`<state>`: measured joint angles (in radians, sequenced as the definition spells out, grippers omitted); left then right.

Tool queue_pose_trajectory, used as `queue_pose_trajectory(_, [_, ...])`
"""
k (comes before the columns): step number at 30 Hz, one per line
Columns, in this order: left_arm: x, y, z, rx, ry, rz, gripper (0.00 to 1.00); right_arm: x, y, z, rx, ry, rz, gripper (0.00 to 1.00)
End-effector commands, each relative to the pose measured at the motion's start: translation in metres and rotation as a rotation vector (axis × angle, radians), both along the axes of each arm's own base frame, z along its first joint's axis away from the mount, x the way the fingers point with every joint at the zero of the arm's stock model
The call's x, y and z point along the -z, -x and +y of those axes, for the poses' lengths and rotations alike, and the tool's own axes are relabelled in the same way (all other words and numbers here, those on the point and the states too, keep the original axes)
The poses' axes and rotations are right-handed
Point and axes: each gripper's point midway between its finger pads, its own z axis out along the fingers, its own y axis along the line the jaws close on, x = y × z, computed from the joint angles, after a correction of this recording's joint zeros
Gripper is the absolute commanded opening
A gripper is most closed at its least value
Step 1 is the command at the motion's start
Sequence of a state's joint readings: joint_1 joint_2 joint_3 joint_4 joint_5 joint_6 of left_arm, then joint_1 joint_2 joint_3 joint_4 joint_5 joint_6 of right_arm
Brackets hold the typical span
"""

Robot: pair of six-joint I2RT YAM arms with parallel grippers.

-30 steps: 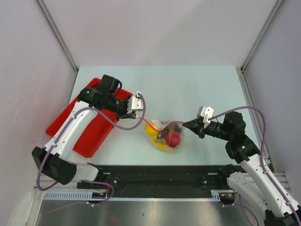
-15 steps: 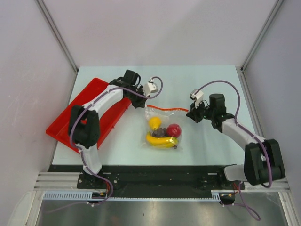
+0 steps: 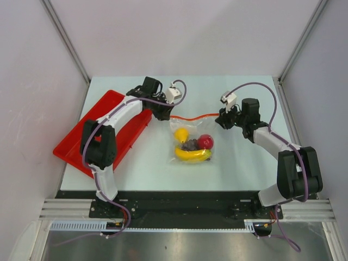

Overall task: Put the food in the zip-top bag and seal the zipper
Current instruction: Place the zipper food storage bag at the center of the board, then reset both arms

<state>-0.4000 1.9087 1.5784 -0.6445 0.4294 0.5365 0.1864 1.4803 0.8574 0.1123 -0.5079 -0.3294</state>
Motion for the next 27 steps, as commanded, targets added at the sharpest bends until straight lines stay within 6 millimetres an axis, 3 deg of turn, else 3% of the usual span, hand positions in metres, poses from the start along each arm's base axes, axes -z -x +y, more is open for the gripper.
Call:
queue_pose_trajectory(1, [-0.037,0.004,-0.004,-0.052,0.078,-0.015,0.51,-0.036,-0.009,0.007,-0.016,-0.054,-0.055,0.58])
queue_pose_trajectory(3, [-0.056,0.003,-0.001,-0.094,0.127,-0.022,0.82,-0.053,-0.005,0.007,-0.001,-0.085,-0.064,0.8])
queue_pose_trajectory(4, [-0.063,0.003,0.0,-0.107,0.146,-0.026,0.94,-0.063,-0.004,0.006,0.005,-0.095,-0.081,0.84])
queue_pose_trajectory(5, [-0.069,0.003,0.003,-0.12,0.159,-0.033,1.0,-0.078,-0.001,0.006,0.01,-0.106,-0.112,0.88])
queue_pose_trajectory(6, [-0.086,0.002,0.006,-0.149,0.185,-0.057,1.0,-0.086,0.001,0.005,0.022,-0.126,-0.113,1.0])
queue_pose_trajectory(12, [-0.144,0.001,0.027,-0.237,0.297,-0.069,1.0,-0.151,0.017,-0.011,0.081,-0.23,-0.184,1.0])
queue_pose_trajectory(13, [-0.159,-0.003,0.03,-0.243,0.311,-0.086,1.0,-0.156,0.018,-0.015,0.099,-0.251,-0.174,1.0])
queue_pose_trajectory(15, [-0.166,-0.003,0.042,-0.286,0.321,-0.045,1.0,-0.167,0.019,-0.026,0.139,-0.274,-0.173,1.0])
queue_pose_trajectory(16, [-0.178,-0.008,0.046,-0.308,0.336,-0.056,1.0,-0.165,0.021,-0.03,0.163,-0.288,-0.141,1.0])
queue_pose_trajectory(19, [-0.18,-0.015,0.069,-0.397,0.368,-0.016,1.0,-0.15,0.018,-0.052,0.239,-0.284,-0.066,1.0])
queue_pose_trajectory(20, [-0.184,-0.02,0.084,-0.447,0.367,-0.044,1.0,-0.139,0.017,-0.071,0.301,-0.294,-0.012,1.0])
queue_pose_trajectory(27, [-0.142,-0.01,0.148,-0.656,0.321,0.03,1.0,-0.081,0.022,-0.115,0.425,-0.313,0.231,1.0])
